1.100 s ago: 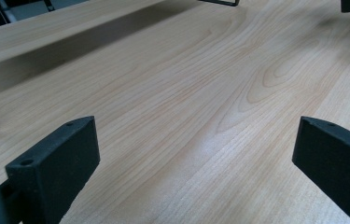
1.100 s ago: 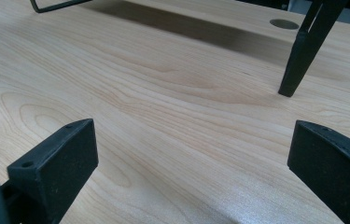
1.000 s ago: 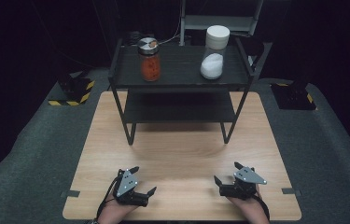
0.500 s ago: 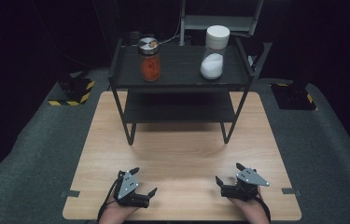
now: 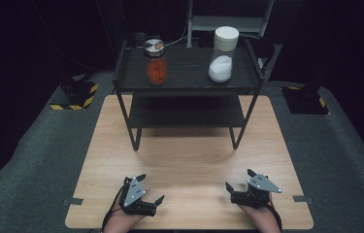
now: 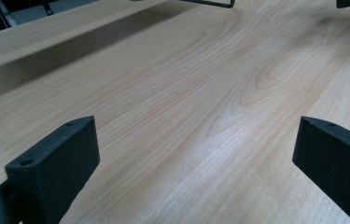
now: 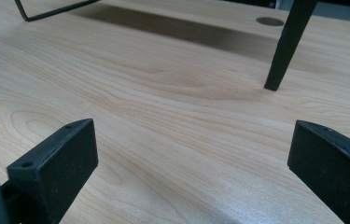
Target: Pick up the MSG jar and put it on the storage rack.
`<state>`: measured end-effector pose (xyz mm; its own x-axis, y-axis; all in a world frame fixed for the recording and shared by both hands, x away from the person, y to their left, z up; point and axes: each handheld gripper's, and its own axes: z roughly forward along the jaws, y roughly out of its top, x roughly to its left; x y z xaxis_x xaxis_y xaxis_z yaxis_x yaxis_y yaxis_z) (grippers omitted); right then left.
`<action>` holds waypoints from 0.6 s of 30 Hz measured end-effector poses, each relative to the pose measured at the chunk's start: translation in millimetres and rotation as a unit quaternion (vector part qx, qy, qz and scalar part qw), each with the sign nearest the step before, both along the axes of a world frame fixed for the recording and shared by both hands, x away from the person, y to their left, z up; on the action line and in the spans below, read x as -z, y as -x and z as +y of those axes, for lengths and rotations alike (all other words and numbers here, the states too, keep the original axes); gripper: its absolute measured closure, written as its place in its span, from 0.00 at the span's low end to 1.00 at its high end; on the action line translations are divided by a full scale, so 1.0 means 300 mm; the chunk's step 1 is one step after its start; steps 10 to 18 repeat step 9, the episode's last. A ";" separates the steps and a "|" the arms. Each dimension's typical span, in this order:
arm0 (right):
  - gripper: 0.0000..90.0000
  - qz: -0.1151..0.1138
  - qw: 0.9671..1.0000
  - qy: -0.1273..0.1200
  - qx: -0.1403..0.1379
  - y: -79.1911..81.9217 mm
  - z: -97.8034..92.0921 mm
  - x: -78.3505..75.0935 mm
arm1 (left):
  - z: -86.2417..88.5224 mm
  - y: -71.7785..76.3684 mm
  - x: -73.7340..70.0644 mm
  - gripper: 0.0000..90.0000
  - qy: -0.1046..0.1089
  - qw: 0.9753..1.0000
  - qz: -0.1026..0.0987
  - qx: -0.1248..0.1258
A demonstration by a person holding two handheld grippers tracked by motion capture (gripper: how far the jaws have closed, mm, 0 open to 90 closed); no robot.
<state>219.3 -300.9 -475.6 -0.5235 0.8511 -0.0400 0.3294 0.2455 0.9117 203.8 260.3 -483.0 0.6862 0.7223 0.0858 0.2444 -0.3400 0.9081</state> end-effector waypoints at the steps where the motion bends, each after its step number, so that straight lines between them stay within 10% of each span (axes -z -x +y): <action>1: 0.01 0.000 1.000 0.002 0.000 0.002 0.000 -0.001 | 0.000 -0.005 0.000 0.01 -0.001 1.000 0.000 0.003; 18: 0.01 0.002 1.000 0.007 0.000 0.010 -0.005 -0.005 | 0.010 0.006 0.004 0.01 0.005 1.000 -0.001 0.005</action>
